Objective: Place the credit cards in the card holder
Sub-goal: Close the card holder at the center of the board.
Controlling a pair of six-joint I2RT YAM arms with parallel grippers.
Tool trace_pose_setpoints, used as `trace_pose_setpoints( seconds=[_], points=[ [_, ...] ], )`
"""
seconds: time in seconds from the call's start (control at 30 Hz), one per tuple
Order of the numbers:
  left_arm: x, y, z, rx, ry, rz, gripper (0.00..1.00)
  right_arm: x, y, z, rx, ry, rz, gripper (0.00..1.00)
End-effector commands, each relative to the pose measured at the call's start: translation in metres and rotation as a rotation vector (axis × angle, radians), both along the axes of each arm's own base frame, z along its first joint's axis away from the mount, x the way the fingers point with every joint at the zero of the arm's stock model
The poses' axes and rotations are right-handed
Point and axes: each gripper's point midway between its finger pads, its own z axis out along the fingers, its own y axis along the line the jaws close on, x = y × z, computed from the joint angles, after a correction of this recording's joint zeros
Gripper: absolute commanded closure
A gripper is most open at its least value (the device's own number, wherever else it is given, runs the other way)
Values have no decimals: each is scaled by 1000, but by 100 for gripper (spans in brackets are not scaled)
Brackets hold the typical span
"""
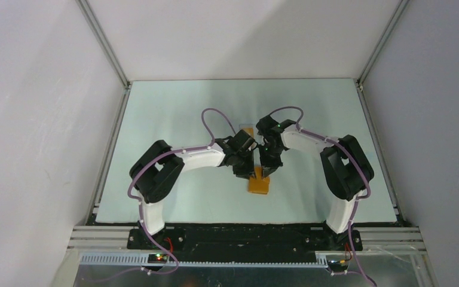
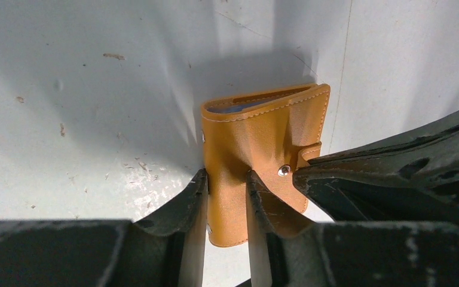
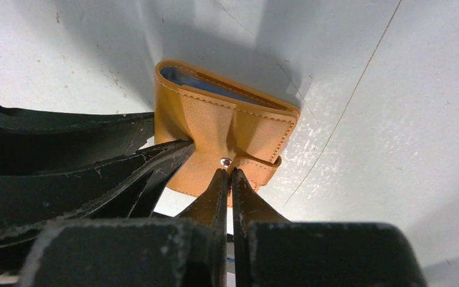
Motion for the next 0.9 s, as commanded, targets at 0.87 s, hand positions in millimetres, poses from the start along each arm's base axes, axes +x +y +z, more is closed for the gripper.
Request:
trace_pose_setpoints(
  seconds=[0.87],
  points=[
    [-4, 5, -22, 73, 7, -27, 78, 9, 13, 18, 43, -44, 4, 76]
  ],
)
